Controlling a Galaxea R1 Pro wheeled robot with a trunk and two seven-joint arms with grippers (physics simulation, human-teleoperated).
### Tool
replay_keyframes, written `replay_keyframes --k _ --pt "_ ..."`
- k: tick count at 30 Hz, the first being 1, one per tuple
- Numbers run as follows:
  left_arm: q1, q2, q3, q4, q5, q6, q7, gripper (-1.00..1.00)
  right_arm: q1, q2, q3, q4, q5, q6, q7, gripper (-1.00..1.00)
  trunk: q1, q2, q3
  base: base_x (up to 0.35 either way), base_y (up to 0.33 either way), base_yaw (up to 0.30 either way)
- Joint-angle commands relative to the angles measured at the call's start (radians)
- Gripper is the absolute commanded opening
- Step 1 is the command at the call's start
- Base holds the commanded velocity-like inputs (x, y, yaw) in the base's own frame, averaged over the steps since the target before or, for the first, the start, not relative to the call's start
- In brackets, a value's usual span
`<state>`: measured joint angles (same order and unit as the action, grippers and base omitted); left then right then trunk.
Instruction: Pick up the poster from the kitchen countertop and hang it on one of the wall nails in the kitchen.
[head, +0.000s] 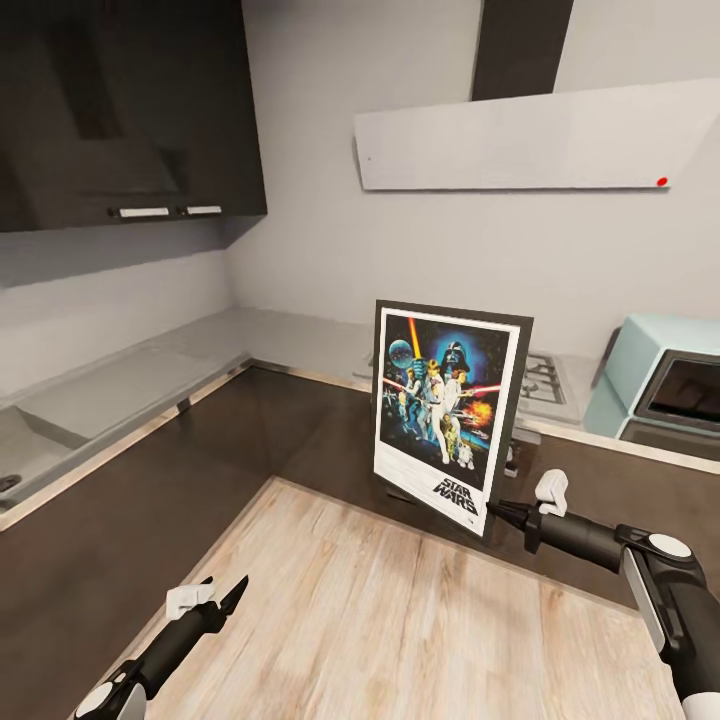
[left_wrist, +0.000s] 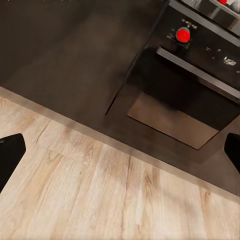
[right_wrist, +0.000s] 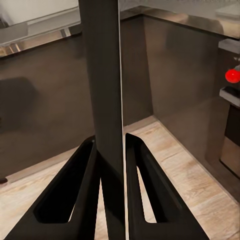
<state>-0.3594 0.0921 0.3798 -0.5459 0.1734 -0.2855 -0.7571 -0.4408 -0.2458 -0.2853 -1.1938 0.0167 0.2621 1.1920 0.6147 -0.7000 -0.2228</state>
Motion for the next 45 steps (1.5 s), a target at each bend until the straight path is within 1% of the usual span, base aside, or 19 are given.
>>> replay_keyframes --k 1,43,45 --pt "-0.001 0.000 0.002 0.001 0.005 0.000 -0.007 1.00 -0.001 0.000 -0.002 -0.001 0.000 0.010 0.006 -1.00 -0.004 0.006 0.002 0.000 0.000 0.000" --pt "-0.001 0.001 0.003 0.001 0.005 0.001 -0.007 1.00 -0.001 0.000 0.000 0.000 0.000 0.013 0.006 -1.00 -0.165 0.300 0.133 0.000 0.000 0.000" --pt "-0.001 0.001 0.003 0.001 0.005 0.001 -0.007 1.00 -0.001 0.002 0.001 0.000 0.000 0.013 0.006 -1.00 -0.165 0.300 0.133 0.000 0.000 0.000"
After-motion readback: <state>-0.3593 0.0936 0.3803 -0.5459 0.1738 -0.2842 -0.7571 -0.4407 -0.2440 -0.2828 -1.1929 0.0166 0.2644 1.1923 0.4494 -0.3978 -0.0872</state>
